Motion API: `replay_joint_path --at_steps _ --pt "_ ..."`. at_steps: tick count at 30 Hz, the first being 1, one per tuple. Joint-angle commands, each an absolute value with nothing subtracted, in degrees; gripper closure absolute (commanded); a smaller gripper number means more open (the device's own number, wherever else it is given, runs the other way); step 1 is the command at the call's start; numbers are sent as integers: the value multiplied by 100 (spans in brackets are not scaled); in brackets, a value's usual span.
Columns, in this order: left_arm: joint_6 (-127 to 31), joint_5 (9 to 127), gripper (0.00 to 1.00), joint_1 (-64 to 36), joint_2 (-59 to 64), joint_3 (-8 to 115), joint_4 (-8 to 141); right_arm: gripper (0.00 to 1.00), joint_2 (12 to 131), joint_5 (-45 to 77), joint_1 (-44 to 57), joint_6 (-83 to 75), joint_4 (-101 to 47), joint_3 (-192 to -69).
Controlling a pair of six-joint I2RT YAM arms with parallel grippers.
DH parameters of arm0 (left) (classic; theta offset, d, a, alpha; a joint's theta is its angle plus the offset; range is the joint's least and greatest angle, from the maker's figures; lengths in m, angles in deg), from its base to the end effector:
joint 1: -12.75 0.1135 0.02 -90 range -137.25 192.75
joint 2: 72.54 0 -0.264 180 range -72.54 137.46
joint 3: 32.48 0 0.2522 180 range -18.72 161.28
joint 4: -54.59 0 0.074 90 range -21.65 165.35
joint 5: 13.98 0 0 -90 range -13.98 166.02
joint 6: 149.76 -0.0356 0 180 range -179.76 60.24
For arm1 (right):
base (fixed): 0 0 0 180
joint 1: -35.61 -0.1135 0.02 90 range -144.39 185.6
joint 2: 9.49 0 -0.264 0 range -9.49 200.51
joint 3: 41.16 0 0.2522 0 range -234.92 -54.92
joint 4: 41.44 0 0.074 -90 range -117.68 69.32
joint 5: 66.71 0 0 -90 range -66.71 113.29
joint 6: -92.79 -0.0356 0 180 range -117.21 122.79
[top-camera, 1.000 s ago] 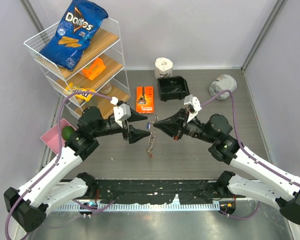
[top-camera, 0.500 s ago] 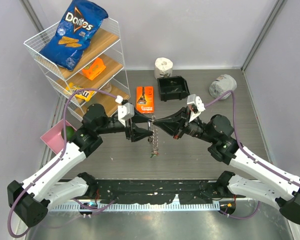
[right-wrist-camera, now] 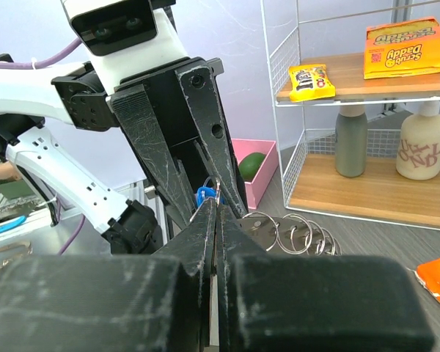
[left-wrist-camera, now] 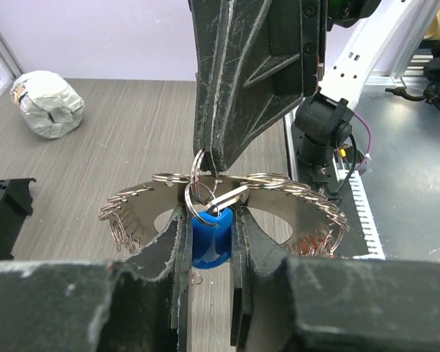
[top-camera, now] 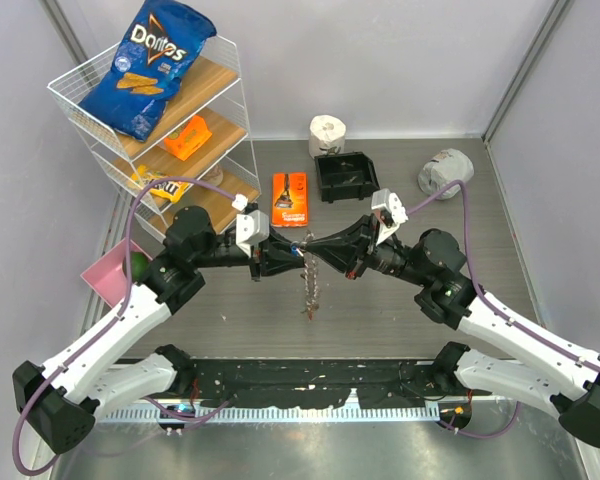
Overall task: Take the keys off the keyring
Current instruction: Remove the key from the keyring, then place the key in the container.
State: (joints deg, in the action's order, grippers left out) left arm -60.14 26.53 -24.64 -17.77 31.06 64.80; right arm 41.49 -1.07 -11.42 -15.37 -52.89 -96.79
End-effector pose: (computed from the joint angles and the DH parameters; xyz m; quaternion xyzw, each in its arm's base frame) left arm 0.1536 -0.1515 0.3652 0.4870 0.5206 -0.4854 0.5062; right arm 0.1306 0.1618 0.3686 -0.3098 0.5270 0.5277 0.5898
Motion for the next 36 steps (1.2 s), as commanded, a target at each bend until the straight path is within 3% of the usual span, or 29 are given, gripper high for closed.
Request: replay_joint_path --at_steps 1,15,18,25,36 --pt "-6055 2469 100 -2470 -1822 3182 6387 95 3965 -44 -1133 -1514 -5747 -9948" --pt "-5176 2179 100 -2716 -1040 2777 5631 95 3824 386 -1124 -1533 -6258 -9781" --pt "-5324 2686 100 -2716 -1031 2900 6164 95 3675 798 -1124 -1305 -5837 -9764" --pt "-5352 5209 100 -2181 -742 3208 7950 95 3113 2720 -1107 -706 -4229 -9580" --pt "-5211 5625 100 -1494 1446 4042 8039 95 2435 3963 -931 -522 -3120 -9175"
